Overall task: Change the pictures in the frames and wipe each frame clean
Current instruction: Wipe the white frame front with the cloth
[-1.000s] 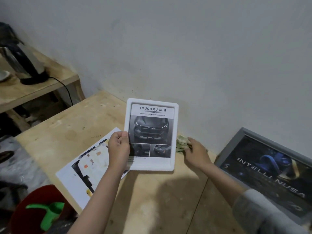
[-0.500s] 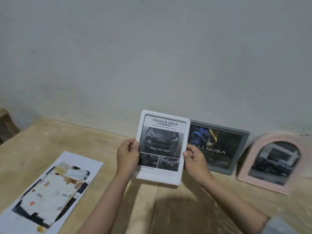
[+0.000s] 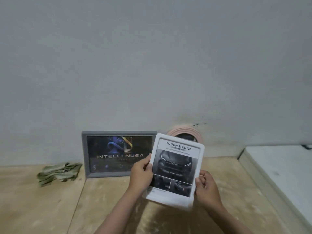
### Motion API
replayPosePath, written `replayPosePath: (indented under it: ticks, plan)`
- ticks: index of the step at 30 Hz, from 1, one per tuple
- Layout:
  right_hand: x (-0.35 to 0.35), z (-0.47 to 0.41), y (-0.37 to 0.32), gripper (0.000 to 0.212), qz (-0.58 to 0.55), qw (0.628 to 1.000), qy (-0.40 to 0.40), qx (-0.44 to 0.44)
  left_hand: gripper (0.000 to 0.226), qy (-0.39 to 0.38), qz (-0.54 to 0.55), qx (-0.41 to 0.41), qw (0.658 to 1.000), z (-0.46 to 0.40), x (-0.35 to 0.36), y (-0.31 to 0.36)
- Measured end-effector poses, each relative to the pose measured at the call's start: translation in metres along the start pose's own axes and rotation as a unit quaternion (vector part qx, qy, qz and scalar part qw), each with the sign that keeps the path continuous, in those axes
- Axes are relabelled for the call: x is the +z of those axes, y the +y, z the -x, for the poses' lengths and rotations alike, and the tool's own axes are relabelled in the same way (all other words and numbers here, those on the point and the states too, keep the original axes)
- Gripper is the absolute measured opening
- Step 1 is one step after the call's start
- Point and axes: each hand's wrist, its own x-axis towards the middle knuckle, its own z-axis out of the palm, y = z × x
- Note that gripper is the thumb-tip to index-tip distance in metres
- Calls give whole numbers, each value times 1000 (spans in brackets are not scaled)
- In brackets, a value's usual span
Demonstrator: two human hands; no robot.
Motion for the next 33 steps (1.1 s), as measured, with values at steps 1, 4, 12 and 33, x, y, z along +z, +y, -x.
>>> replayPosePath:
  ticks: [1,4,12,33]
  plan:
    - [-13,-5,3,26,-5,1000,12,-2,39,-8,0,4,1000,-2,16,3]
    - [-70,-24,19,22,4,999,48,-22,39,-46,8,3,999,-7,83,21]
    - [-177,-59,58,25,70,986,146,-43,41,-173,-10,-18,985,-19,225,39]
    - [-167,-55,119,41,103,979,178,3,68,-202,-32,-37,978,15,249,30]
